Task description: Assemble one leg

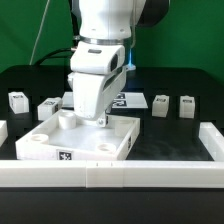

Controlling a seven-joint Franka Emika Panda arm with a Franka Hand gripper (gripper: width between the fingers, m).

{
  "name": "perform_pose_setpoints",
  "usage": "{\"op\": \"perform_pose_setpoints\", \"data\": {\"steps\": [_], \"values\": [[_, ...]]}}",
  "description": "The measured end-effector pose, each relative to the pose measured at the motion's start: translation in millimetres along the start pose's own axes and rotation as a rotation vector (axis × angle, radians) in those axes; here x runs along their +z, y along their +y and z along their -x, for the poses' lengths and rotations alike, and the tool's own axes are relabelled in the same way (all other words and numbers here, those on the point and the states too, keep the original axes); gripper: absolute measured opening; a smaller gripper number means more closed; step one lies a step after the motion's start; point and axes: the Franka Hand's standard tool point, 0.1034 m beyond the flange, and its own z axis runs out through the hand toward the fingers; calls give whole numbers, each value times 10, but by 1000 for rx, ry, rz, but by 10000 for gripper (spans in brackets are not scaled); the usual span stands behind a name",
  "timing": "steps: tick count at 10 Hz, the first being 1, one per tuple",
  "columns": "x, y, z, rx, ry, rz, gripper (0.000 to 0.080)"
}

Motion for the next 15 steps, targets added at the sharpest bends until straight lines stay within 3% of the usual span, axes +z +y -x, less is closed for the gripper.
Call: {"op": "perform_pose_setpoints", "data": {"steps": [2,5,10,15], "values": [[-3,2,-102,-76,3,2,58],[-16,-25,-435,-166,0,5,58],[-12,-17,-398,-159,0,6,58],[-22,-117,-982,-256,28,9,58]]}}
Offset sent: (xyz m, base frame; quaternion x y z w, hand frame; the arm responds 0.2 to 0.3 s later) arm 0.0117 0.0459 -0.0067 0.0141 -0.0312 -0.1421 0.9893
